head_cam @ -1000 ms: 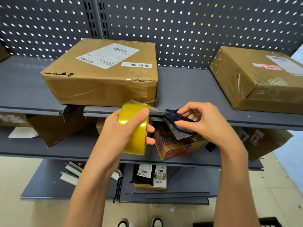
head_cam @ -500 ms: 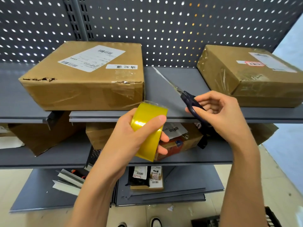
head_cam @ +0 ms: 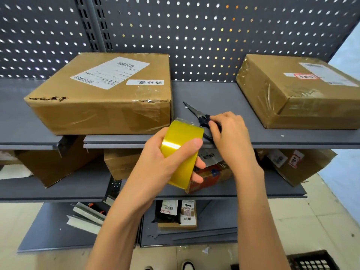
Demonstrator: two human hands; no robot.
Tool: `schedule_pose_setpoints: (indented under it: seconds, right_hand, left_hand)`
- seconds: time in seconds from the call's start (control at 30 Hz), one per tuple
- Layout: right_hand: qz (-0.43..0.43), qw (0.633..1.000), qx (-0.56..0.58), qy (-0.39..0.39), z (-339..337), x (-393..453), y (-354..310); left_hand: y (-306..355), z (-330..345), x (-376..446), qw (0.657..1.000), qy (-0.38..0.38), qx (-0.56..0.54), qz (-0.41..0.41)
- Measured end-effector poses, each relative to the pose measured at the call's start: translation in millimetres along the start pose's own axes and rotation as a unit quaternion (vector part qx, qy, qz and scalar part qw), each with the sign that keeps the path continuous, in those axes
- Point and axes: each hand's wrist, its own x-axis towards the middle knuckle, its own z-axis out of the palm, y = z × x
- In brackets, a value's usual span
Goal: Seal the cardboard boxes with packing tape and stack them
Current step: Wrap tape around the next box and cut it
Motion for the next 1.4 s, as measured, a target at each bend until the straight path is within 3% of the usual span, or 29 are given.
schedule_pose_setpoints:
  seconds: [0.1,0.2,0.27,0.4,0.73,1.03,1.13,1.27,1.4]
  right_hand:
    - [-0.001,0.986,0.165,0.015,-11.8,-0.9,-9.0]
    - [0.014,0.933,0.349,-0.092,-27.3,-5.2,-27.3]
    - [-0.003,0.921,0.364,-0.14,-31.0,-7.1,-32.7]
    - [-0.046,0.9,0.408,-0.145,-32.8,-9.0,-36.5]
    - [-0.015,0.842,0.507,-0.187,-32.0,-8.4,-40.8]
    - [-0.026,0.855,0.508,-0.099,-18.4,-10.9,-50.9]
    - [-0.052,0.877,0.474,-0.06,-15.3,-12.0,-53.0]
    - [-0.083,0.888,0.452,0.001,-16.6,-12.8,-54.5]
    - [-0.105,0.902,0.418,0.04,-15.7,-12.6,-59.1]
  left_hand:
    - [-0.5,-2.3,1.2,1.0,-0.002,0.003,0.005]
    - [-1.2,-4.5,3.2,1.0,-0.004,-0.001,0.006]
    - [-1.6,-5.6,3.8,1.0,-0.006,-0.006,0.009]
    - [-2.7,-8.5,5.1,1.0,-0.011,-0.016,0.017]
    - [-9.7,-18.1,4.9,0.999,-0.012,0.003,0.033]
    - [-7.2,-20.1,1.5,1.0,-0.008,0.001,0.025]
    - [-6.0,-24.0,0.3,1.0,-0.016,-0.01,0.019]
    - [-6.0,-35.3,-2.8,0.997,-0.057,0.058,0.017]
    - [-6.3,-36.8,-4.7,0.996,-0.043,0.073,0.015]
